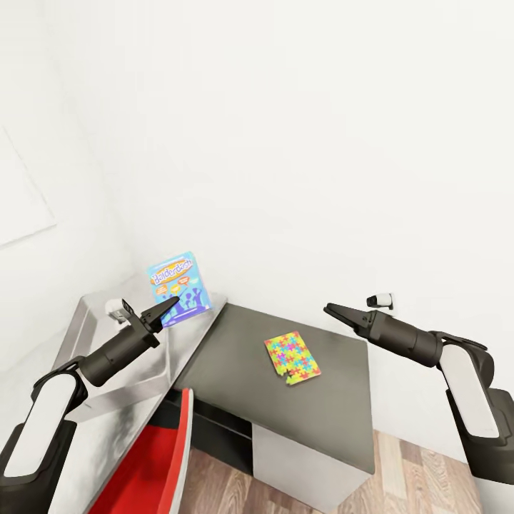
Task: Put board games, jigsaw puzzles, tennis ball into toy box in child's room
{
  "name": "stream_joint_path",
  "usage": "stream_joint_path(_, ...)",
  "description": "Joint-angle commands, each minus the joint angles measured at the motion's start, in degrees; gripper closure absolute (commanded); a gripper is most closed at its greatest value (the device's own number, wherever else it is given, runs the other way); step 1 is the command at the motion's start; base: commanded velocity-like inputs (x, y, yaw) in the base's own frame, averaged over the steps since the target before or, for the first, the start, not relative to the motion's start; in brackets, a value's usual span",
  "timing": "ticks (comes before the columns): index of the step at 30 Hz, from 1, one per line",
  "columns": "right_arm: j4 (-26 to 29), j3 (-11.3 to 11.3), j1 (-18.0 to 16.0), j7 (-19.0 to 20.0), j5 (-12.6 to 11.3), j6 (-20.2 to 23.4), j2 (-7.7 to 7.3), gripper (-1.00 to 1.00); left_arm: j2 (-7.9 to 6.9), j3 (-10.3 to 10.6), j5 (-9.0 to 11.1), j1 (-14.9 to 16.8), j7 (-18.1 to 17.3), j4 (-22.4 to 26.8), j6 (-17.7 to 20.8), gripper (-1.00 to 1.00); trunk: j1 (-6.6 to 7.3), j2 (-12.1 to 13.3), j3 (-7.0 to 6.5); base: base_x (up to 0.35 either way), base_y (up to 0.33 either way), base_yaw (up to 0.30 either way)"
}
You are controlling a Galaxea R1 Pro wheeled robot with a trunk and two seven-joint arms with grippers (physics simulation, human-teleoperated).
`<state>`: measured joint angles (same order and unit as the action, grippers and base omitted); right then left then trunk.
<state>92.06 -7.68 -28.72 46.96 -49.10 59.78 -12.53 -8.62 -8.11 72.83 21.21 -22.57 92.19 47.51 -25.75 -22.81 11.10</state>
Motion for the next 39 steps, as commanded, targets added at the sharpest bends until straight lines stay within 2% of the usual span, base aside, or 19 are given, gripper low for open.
stream_joint_path(1,0.0,-0.1,-0.1,0.3,0.2,0.2,0.01,-1.00,0.01,-0.1,0.1,0.1,-0.1,0.0,0.4,1.00,-0.04,-0.1,0.11,0.145,0.000,0.023)
stream_joint_path(13,0.0,-0.1,0.0,0.4,0.2,0.2,0.04,-1.00,0.01,0.0,0.1,0.1,0.2,0.0,0.4,1.00,-0.04,-0.1,0.12,0.152,0.000,0.008)
stream_joint_path(39,0.1,0.0,0.0,0.3,0.1,0.2,-0.04,-1.00,-0.02,-0.1,0.0,0.1,0.5,0.0,0.6,1.00,-0.04,-0.1,0.12,0.012,0.000,0.000)
